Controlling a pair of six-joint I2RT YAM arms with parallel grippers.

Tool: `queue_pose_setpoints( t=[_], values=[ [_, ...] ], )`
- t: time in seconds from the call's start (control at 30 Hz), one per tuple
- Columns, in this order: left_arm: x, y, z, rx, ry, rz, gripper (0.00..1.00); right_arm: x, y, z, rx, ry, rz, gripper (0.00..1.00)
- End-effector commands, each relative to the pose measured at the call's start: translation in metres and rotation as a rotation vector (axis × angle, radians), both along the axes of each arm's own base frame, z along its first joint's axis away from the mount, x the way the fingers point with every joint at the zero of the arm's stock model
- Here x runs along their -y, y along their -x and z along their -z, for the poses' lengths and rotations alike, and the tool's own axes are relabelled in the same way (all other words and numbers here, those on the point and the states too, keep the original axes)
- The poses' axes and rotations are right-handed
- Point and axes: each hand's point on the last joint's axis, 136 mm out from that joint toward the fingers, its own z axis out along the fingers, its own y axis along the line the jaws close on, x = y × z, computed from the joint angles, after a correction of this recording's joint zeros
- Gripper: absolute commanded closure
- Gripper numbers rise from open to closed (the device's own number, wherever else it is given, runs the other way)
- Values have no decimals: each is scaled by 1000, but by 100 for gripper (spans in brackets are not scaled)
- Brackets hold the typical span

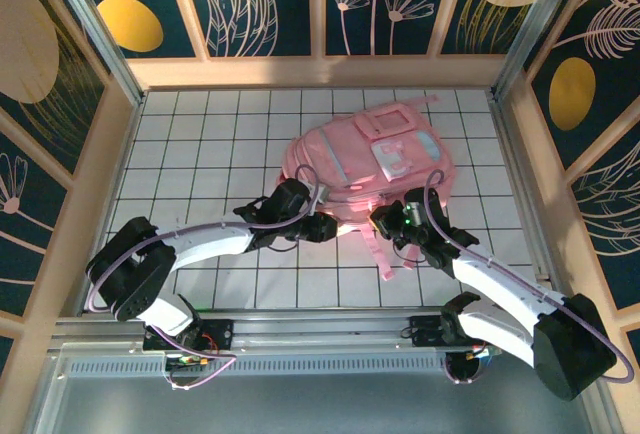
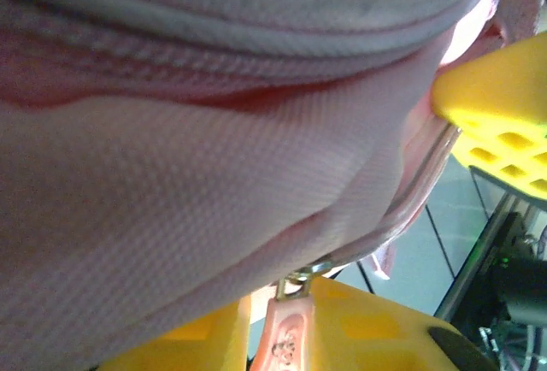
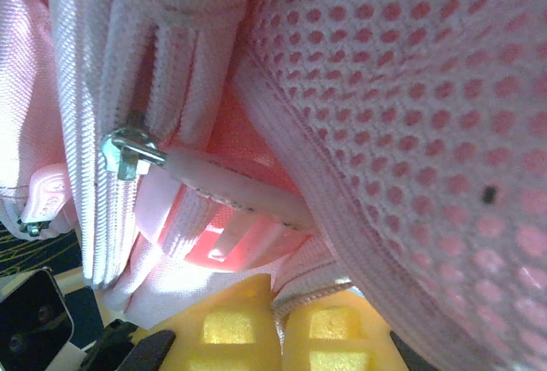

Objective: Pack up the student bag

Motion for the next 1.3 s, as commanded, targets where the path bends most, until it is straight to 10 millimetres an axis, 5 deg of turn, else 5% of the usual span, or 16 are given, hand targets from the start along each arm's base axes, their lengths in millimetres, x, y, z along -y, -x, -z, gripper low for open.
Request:
queue_pose_setpoints(
  t=[0.0,0.27,0.6,1.07,1.27],
  values=[
    [11,-8,-22,45,55,22,86,-15,-11,-35,101,-86,-40,100],
    [-6,4,-15,38,1,28,100,5,-19,-26,126,98,-4,100],
    [-33,14,0,37,-98,5,100,33,-33,5,74,254,46,100],
    [-47,24,15,19,-149,14,100,70,-68,23,59,443,36,100],
    [-41,32,15,14,-109,28,100,34,-96,13,119,407,-170,100]
  ],
)
